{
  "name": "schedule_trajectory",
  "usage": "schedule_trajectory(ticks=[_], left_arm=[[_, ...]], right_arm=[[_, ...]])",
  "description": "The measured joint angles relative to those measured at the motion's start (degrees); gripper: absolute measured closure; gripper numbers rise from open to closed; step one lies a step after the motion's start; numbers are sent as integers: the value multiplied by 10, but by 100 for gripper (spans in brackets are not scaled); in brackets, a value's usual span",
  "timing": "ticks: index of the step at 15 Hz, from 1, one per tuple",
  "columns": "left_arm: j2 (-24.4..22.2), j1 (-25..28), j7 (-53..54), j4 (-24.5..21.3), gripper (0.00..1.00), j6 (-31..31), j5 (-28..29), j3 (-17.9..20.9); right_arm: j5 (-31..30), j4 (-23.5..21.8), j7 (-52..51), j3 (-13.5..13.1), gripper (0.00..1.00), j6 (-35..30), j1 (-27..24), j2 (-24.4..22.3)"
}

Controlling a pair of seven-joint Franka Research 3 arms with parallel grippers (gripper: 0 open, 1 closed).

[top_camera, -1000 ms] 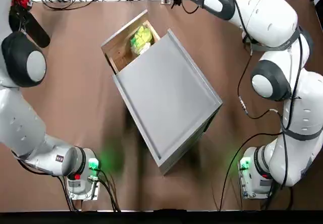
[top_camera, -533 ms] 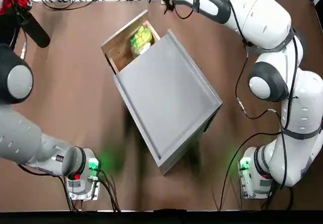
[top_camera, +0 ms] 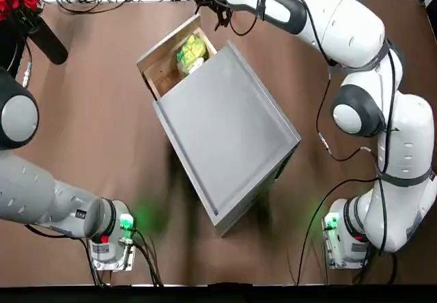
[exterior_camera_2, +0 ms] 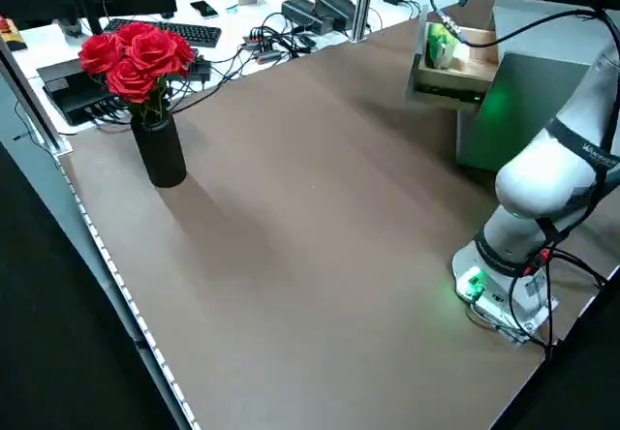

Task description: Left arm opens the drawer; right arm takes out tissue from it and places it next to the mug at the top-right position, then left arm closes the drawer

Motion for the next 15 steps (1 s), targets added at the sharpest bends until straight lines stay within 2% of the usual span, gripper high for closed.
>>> schedule_trajectory(ticks=[9,15], left_arm=[[10,4,-5,-5,0,3,0,1],[14,4,-5,-5,0,5,0,1]], right_arm=[[2,9,1,8,0,9,3,22],[3,10,15,10,2,38,9,32]])
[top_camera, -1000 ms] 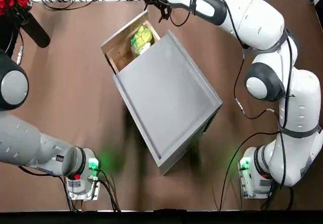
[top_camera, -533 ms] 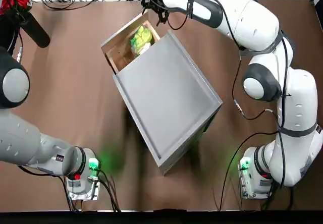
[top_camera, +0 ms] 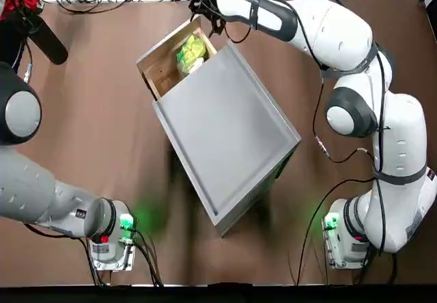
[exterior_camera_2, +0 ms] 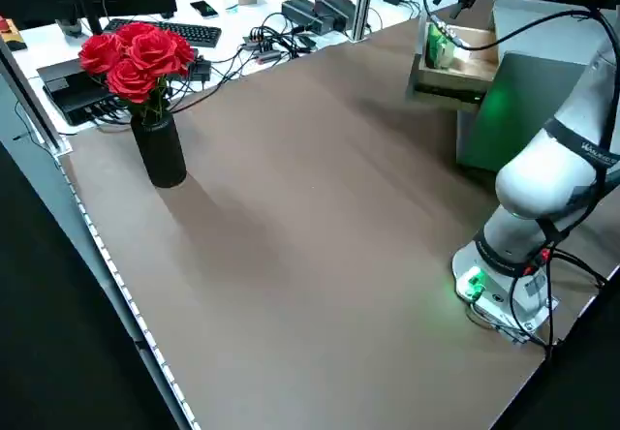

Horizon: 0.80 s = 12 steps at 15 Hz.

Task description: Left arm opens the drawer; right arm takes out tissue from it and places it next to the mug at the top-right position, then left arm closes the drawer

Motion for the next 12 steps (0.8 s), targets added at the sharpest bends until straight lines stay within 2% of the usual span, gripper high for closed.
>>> schedule_trajectory(ticks=[5,12], left_arm=[[0,0,0,0,0,0,0,0],[0,0,0,0,0,0,0,1]], right_arm=[[24,0,2,2,5,-1,4,4],[31,1,3,19,7,-6,4,4]])
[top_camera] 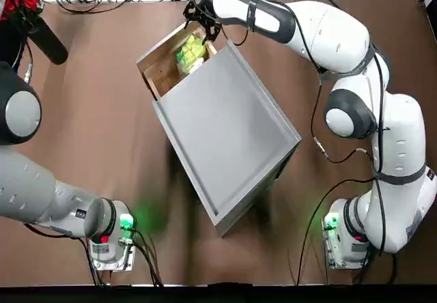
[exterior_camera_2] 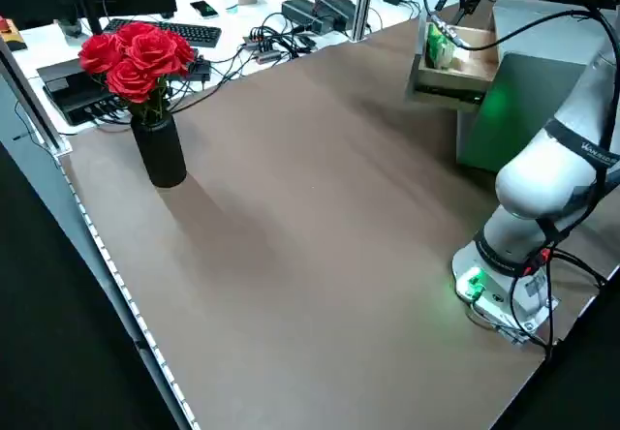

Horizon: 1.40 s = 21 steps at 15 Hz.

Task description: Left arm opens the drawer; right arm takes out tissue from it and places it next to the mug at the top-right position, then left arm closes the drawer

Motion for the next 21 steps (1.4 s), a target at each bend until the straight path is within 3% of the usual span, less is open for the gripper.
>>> schedule_trajectory(ticks=[7,12,13,14,15,17,19,21], left_arm=[[0,9,0,0,0,0,0,0],[0,15,3,0,0,0,0,0],[0,15,3,0,0,0,0,0],[0,15,3,0,0,0,0,0],[0,15,3,0,0,0,0,0],[0,15,3,0,0,0,0,0],[0,15,3,0,0,0,0,0],[0,15,3,0,0,0,0,0]], right_arm=[[0,-1,0,4,10,-8,1,8],[0,-1,0,5,18,-8,2,20],[0,-1,0,5,31,-8,2,22],[0,-1,0,5,31,-8,2,22],[0,-1,0,5,39,-8,2,22],[0,-1,0,5,61,-8,2,22],[0,0,0,5,65,-7,2,22],[0,0,0,5,85,-7,2,22]])
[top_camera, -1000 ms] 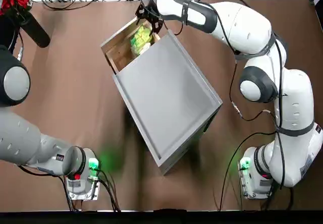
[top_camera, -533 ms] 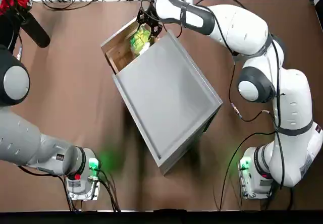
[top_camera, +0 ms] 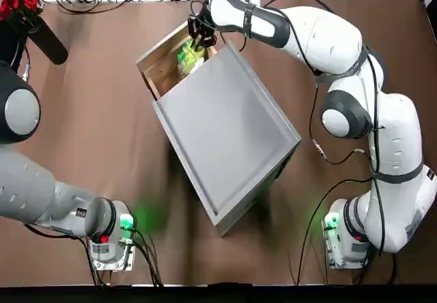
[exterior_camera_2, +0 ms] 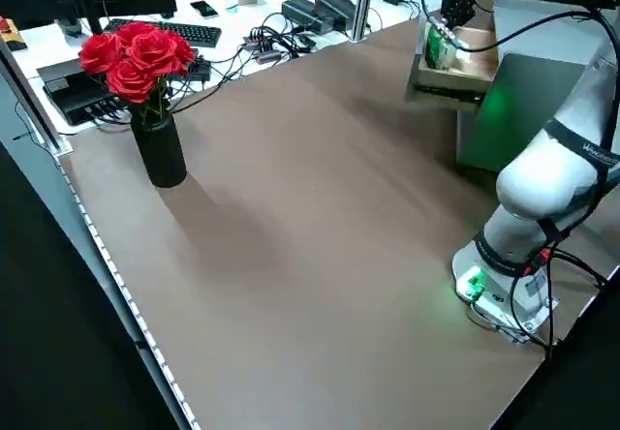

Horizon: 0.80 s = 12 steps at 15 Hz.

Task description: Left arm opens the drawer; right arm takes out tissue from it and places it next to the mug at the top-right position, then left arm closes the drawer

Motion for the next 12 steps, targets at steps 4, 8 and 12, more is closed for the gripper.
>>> schedule_trajectory(ticks=[4,8,12], left_arm=[[0,0,0,0,0,0,0,0],[1,0,0,0,0,0,0,0],[1,0,0,0,0,0,0,0]], right_arm=[[0,0,0,0,99,0,0,0],[0,2,0,0,99,1,-2,0],[2,6,3,0,99,-1,-3,0]])
